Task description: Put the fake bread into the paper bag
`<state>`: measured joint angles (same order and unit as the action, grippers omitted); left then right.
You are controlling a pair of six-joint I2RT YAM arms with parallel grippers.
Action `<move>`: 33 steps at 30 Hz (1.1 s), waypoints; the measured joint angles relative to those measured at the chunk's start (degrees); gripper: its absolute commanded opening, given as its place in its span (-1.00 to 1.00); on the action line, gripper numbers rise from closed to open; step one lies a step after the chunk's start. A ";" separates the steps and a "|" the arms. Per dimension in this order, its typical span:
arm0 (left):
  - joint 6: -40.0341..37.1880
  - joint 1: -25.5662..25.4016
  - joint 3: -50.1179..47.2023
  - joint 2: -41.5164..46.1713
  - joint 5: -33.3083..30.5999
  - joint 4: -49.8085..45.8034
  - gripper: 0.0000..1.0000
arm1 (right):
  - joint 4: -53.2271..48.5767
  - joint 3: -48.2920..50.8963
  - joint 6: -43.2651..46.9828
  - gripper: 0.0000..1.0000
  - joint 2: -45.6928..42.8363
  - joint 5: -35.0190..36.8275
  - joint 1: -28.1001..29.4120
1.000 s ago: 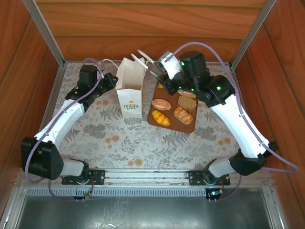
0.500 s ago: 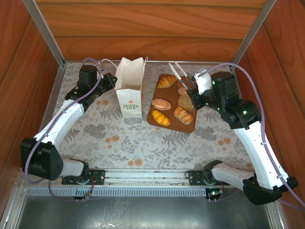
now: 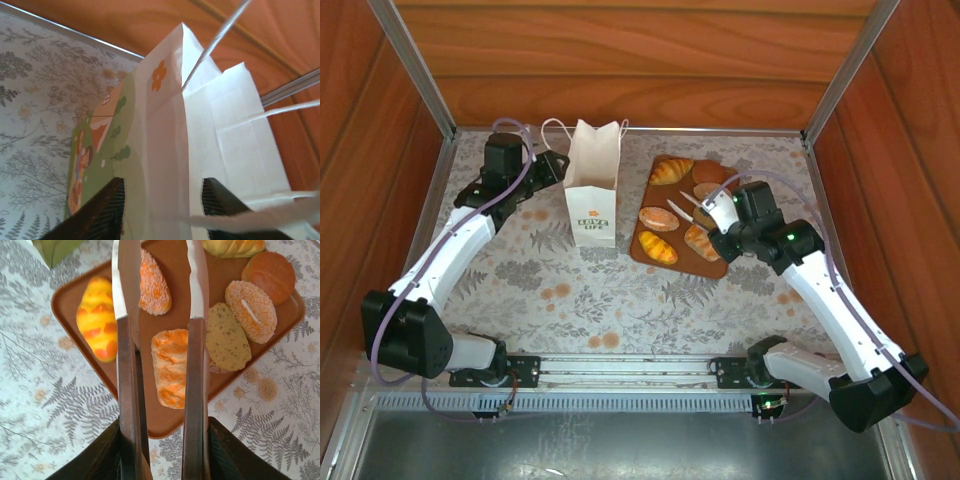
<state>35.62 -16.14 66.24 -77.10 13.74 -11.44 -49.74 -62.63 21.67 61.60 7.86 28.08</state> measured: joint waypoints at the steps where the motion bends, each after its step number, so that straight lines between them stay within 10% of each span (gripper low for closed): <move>1: -0.20 0.00 0.17 0.09 0.04 -0.07 0.22 | 0.33 0.42 0.96 -0.13 0.42 0.28 0.00; 17: -4.31 0.55 -2.54 8.17 -3.26 -0.22 0.89 | 7.21 3.19 12.94 0.01 9.31 2.51 0.00; 33: -7.28 1.14 -5.14 11.76 -6.40 -1.36 0.92 | 8.76 -1.55 13.55 0.09 20.48 0.50 -1.18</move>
<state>28.34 -15.00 61.10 -65.34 7.33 -12.80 -40.97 -64.18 35.22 82.08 8.36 26.89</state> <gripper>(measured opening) 0.961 0.546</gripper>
